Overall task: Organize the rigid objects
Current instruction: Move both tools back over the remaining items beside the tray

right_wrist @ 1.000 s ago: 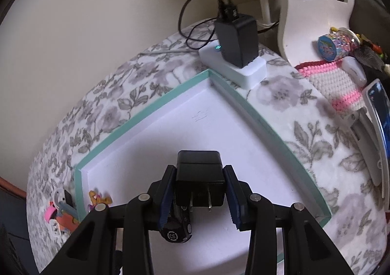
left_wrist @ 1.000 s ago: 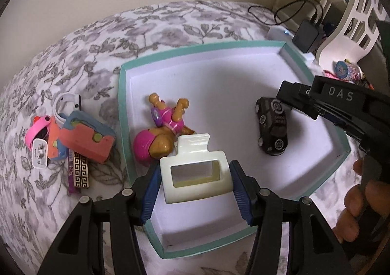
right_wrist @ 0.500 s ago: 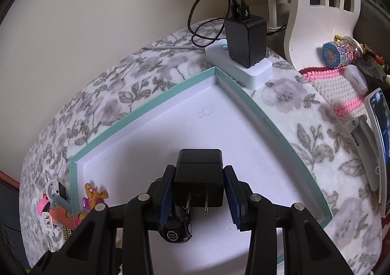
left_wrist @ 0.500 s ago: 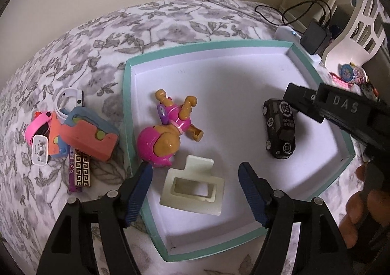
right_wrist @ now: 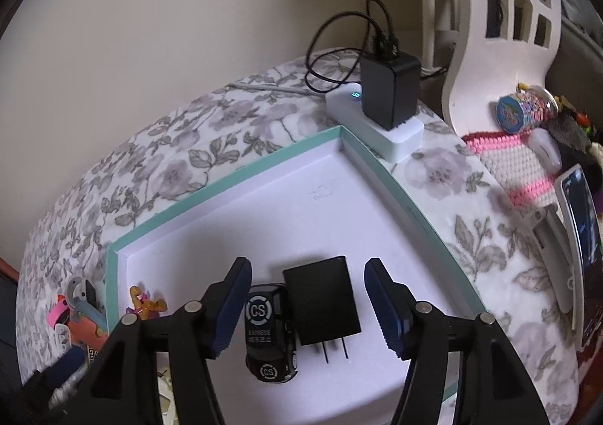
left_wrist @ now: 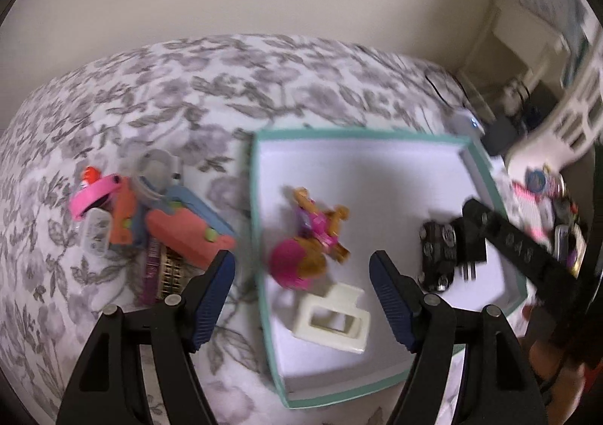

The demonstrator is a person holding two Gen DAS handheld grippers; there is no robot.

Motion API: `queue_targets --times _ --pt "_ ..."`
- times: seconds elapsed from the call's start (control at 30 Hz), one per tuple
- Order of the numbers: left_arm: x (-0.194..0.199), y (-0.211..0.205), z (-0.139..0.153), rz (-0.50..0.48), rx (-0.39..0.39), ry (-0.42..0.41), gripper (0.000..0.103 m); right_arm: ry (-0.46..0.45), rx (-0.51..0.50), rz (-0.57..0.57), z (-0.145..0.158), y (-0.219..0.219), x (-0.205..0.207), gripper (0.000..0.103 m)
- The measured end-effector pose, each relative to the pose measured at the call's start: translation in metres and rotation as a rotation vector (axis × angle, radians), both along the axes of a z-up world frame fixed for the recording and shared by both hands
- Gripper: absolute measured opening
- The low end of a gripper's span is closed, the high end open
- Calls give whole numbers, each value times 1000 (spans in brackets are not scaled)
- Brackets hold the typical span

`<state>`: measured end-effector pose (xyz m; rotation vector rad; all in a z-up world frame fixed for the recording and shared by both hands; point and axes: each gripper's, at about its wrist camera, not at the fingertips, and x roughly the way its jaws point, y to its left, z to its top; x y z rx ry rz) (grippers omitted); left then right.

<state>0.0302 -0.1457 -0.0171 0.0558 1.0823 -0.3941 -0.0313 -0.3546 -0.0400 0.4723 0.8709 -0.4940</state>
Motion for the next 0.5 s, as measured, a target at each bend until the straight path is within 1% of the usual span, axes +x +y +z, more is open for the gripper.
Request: queue_targets --times 0.03,0.07,0.1,0.17,0.23,0.3,0.37,0.43,0.47,0.5 --pt "4 8 2 27 -13 2 78 0 -6 9 1 2 1 67" --pt "8 14 2 50 -16 4 91 0 -11 16 1 4 1 68" --pt "10 19 3 72 -18 5 97 1 -17 26 2 7 3 69" --pt "17 36 4 134 -22 6 97 3 -29 54 3 14 6 71" --pt "24 50 3 192 -17 13 97 -1 -46 88 6 23 9 75" --pt "30 68 1 264 -10 30 97 -7 -63 117 10 31 11 84" --pt "35 88 -2 344 8 42 97 -17 -79 156 14 42 14 89" --pt "38 104 -3 399 7 49 97 -25 -84 191 16 51 16 91" --pt "39 116 -4 436 -1 55 97 -27 -87 206 17 56 18 94" --pt "41 124 -4 467 -8 59 97 -26 -89 227 17 62 20 99"
